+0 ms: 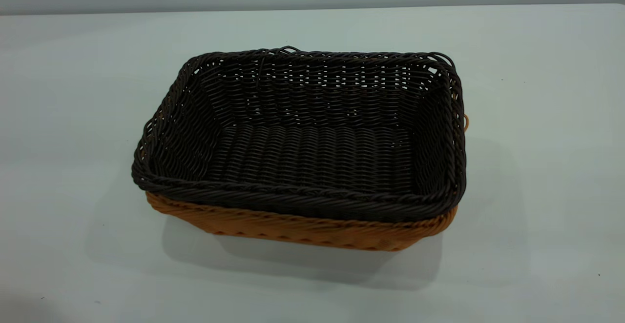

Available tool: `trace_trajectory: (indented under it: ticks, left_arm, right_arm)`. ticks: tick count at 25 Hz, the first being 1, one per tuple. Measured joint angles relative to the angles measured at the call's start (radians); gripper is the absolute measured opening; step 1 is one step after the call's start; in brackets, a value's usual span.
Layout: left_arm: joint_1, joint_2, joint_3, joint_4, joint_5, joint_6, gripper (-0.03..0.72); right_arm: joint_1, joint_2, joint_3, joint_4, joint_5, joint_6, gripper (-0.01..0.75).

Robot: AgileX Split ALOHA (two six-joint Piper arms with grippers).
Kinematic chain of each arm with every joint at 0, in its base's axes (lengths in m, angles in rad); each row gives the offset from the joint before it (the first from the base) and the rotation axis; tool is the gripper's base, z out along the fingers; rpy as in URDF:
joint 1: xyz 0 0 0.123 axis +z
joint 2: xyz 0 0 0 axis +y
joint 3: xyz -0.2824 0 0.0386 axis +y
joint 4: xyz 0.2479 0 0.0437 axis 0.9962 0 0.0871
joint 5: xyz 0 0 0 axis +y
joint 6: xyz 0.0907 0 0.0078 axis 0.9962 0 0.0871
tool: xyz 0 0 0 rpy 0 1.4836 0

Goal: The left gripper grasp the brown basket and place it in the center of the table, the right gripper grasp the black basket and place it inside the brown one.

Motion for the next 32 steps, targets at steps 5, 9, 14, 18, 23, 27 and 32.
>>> trace_trajectory:
  ticks: [5,9,14,18,23,27,32]
  left_arm:
    - [0.0,-0.153,0.061,0.009,0.0,0.0,0.549]
    - [0.0,-0.284,0.121,0.009,0.0,0.0,0.549]
    - [0.0,-0.459,0.215,0.037,0.0,0.0,0.549]
    - [0.0,-0.599,0.295,0.103,0.0,-0.004,0.549]
    - [0.0,-0.724,0.311,0.167,-0.027,-0.032,0.549]
    - [0.0,-0.762,0.339,0.207,-0.042,-0.078,0.549]
    - [0.0,-0.763,0.34,0.225,-0.05,-0.1,0.549]
  right_arm:
    - [0.0,0.0,0.001,0.0,0.0,0.0,0.591]
    - [0.0,0.0,0.003,0.0,0.0,0.0,0.591]
    - [0.0,0.0,0.003,0.0,0.0,0.0,0.591]
    - [0.0,0.0,0.003,0.0,0.0,0.0,0.591]
    - [0.0,0.0,0.003,0.0,0.0,0.0,0.591]
    - [0.0,0.0,0.003,0.0,0.0,0.0,0.591]
    - [0.0,0.0,0.003,0.0,0.0,0.0,0.591]
